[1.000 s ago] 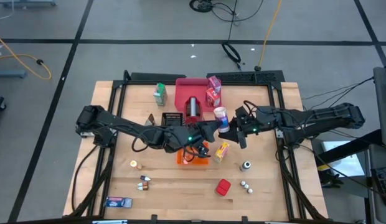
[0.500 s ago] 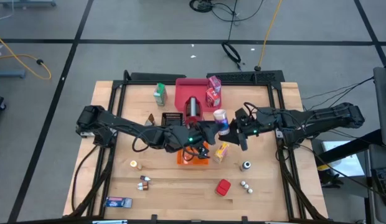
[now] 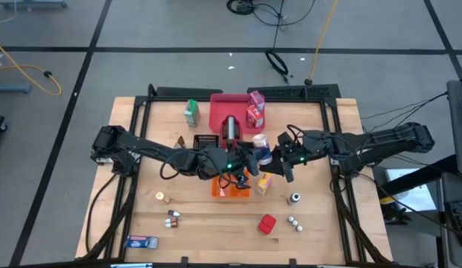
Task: Pick & Place Kitchen Items
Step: Put the violet seasoning bottle into the black bin
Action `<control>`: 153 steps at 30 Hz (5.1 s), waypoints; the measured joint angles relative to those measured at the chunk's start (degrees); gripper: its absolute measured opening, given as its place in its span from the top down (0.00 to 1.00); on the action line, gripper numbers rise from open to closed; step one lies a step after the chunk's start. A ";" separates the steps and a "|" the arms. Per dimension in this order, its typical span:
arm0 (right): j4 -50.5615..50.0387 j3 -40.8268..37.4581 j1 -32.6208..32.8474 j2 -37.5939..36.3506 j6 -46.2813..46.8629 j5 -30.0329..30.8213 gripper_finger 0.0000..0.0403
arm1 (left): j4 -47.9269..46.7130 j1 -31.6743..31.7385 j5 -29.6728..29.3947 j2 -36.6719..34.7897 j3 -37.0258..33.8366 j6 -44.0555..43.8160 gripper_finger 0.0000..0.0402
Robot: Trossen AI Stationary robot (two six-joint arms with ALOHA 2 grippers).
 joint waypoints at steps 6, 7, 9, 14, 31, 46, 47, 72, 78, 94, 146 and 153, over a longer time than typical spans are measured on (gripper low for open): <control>0.65 0.00 0.02 0.55 0.13 -0.10 0.51 | 0.05 0.02 -0.58 0.00 0.00 0.02 0.53; 0.74 0.00 0.02 0.57 0.10 -0.10 0.51 | 0.10 -0.07 -0.84 0.00 0.00 0.00 0.55; 0.82 0.00 0.02 0.60 0.03 -0.10 0.51 | 0.15 -0.25 -1.18 0.00 0.00 -0.18 0.59; 0.79 0.00 0.04 0.62 -0.13 -0.14 0.48 | 0.39 -0.74 -1.92 0.00 0.00 -1.51 0.64; -1.79 0.08 -0.06 -0.47 -1.36 -1.44 0.45 | 2.34 -1.07 -13.08 0.03 0.00 -7.85 0.63; -8.32 0.00 0.02 -2.40 -3.00 -1.30 0.48 | 4.64 0.06 -37.12 -2.85 -0.02 -28.52 0.63; -8.53 0.00 0.03 -2.39 -3.06 -1.28 0.48 | 4.75 0.10 -37.35 -3.81 -0.28 -31.67 0.63; -10.36 -0.02 0.02 -2.40 -6.32 -1.13 0.48 | -22.62 -3.75 -30.70 -39.51 -22.82 -88.04 0.63; -10.34 -0.04 0.02 -2.40 -7.37 -0.88 0.48 | -36.73 -3.78 -15.39 -43.06 -23.02 -114.92 0.63; -10.90 -0.11 0.02 -2.40 -8.79 0.63 0.48 | -24.94 -3.42 -3.33 -43.49 -43.13 -137.66 0.63; -6.84 -2.45 0.02 -2.38 -12.31 2.33 0.48 | 41.43 6.72 4.99 -18.32 -72.08 -148.39 0.63; -6.86 -2.45 0.02 -2.38 -12.80 2.33 0.48 | 42.89 6.71 6.36 -17.81 -71.56 -148.32 0.62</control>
